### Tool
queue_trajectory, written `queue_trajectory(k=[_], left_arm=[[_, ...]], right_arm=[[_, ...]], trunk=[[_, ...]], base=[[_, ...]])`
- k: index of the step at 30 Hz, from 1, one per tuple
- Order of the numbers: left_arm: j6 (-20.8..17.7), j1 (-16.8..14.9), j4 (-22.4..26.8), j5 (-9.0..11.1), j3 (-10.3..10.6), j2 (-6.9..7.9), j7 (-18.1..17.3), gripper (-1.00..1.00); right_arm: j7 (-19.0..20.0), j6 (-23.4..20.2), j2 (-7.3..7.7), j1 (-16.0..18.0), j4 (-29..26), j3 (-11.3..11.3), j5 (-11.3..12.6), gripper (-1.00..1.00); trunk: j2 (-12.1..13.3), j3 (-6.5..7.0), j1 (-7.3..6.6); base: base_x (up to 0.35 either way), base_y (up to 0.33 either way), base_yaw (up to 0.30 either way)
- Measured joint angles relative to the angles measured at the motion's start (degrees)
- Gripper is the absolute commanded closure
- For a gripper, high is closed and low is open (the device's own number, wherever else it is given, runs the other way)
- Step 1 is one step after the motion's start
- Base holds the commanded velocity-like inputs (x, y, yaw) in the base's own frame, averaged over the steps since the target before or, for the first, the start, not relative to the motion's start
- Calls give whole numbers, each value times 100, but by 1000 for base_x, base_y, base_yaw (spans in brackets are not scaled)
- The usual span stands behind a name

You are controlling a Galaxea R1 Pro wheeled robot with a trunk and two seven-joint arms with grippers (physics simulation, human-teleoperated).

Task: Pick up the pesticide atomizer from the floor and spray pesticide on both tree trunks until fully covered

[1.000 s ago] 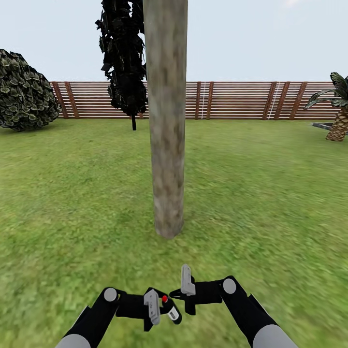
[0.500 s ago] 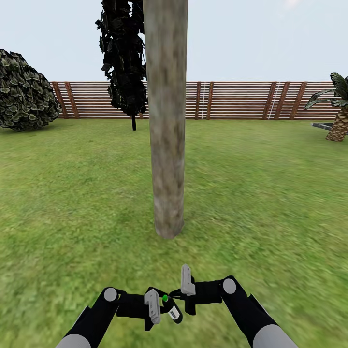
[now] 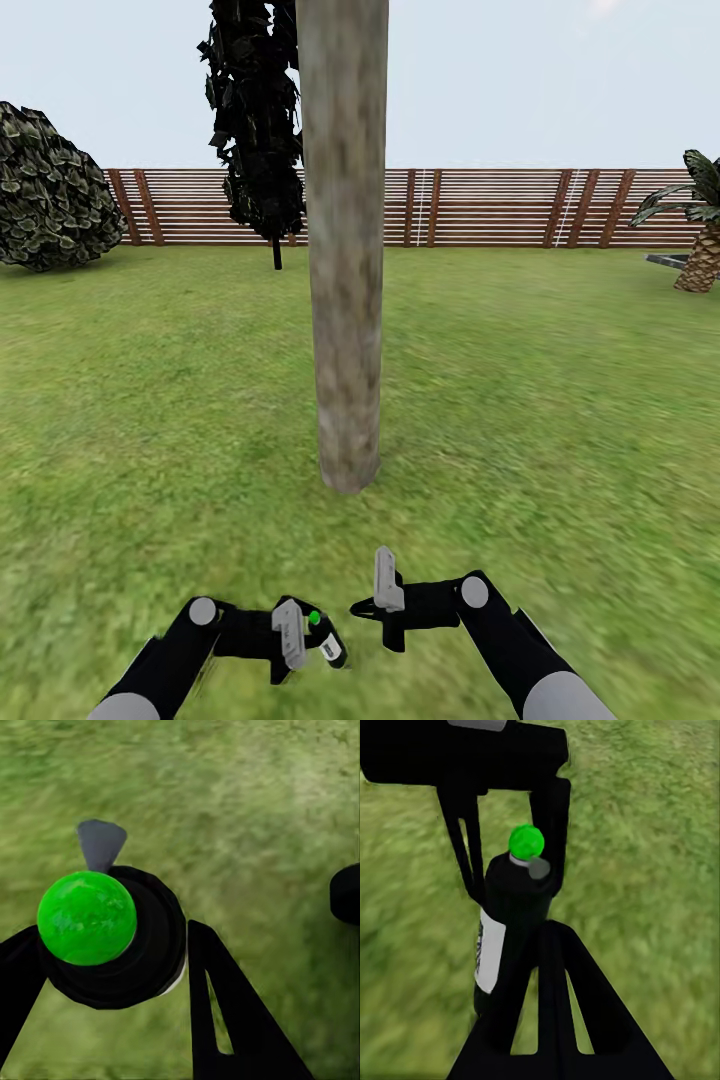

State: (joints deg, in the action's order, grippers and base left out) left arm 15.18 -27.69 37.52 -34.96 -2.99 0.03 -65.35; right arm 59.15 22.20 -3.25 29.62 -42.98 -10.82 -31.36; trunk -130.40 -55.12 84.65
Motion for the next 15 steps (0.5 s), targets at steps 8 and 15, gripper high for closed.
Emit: queue_trajectory(k=[8,15], left_arm=[[-11,62,-66,-8,-35,236,672,100],[-69,64,-153,30,-250,454,1572,100]], right_arm=[[0,-5,2,0,0,-7,-2,100],[0,2,8,0,4,-4,-2,-100]], trunk=[[0,0,0],[0,0,0]], base=[[0,0,0],[0,0,0]])
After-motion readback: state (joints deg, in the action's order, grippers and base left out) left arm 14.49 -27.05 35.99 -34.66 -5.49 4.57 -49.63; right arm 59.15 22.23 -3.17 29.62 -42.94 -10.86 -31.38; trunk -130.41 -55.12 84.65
